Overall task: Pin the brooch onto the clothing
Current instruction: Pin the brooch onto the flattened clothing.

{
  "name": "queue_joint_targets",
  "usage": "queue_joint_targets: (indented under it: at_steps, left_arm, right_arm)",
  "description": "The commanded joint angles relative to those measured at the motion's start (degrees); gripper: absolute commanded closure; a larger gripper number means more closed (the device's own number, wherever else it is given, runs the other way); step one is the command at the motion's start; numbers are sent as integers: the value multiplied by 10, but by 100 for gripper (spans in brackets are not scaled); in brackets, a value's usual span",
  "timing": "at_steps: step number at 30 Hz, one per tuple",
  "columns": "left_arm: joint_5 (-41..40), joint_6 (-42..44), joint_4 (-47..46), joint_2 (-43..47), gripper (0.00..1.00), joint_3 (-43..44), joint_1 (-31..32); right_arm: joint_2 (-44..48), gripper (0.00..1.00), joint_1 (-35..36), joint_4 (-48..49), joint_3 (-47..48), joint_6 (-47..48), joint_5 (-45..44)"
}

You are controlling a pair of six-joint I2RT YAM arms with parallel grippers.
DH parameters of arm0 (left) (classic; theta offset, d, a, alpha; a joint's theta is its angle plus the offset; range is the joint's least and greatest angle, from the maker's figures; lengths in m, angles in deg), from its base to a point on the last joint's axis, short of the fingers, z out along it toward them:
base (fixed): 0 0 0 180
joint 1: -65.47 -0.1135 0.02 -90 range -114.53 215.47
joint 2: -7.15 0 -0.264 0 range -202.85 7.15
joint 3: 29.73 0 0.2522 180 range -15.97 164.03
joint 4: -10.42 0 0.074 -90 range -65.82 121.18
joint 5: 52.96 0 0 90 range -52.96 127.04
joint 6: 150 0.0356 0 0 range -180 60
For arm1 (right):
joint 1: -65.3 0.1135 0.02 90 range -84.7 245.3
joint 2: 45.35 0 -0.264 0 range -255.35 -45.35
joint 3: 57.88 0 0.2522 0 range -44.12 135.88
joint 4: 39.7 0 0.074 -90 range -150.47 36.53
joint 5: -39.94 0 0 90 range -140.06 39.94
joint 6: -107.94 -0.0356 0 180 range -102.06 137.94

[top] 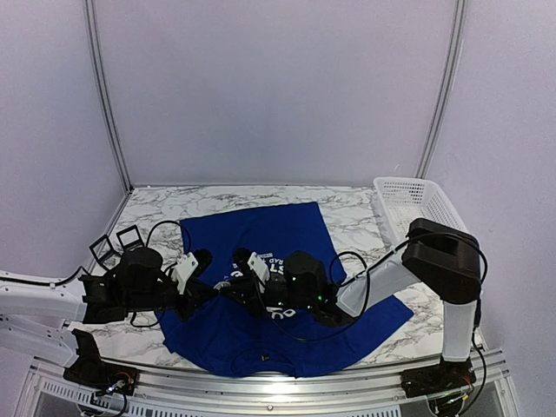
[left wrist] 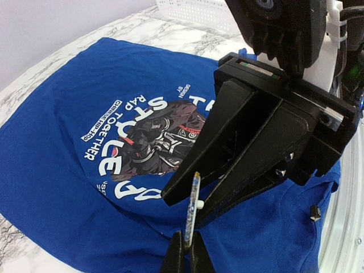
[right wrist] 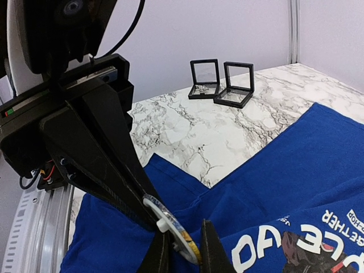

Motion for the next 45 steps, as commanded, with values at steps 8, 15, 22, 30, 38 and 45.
queue_joint_targets:
  at_steps: [8,15,22,30,38,45]
  left_arm:
    - [18,-18,-5,9,100,8,8]
    - [17,-26,-6,5,100,11,8]
    - [15,-31,-6,2,100,12,8]
    - [11,-35,-6,1,100,10,8]
    - [-16,-22,-6,8,100,1,8]
    - [-61,0,0,-16,100,0,8]
  right_arm:
    - [19,88,-17,-4,-10,-34,-108]
    - [16,81,-7,1,0,-37,-123]
    - [12,81,-1,-15,9,-37,-137]
    - [24,82,-1,-13,3,-40,-158]
    - [29,70,-1,21,-19,-6,-61]
    - [75,63,-15,-10,-40,25,-48]
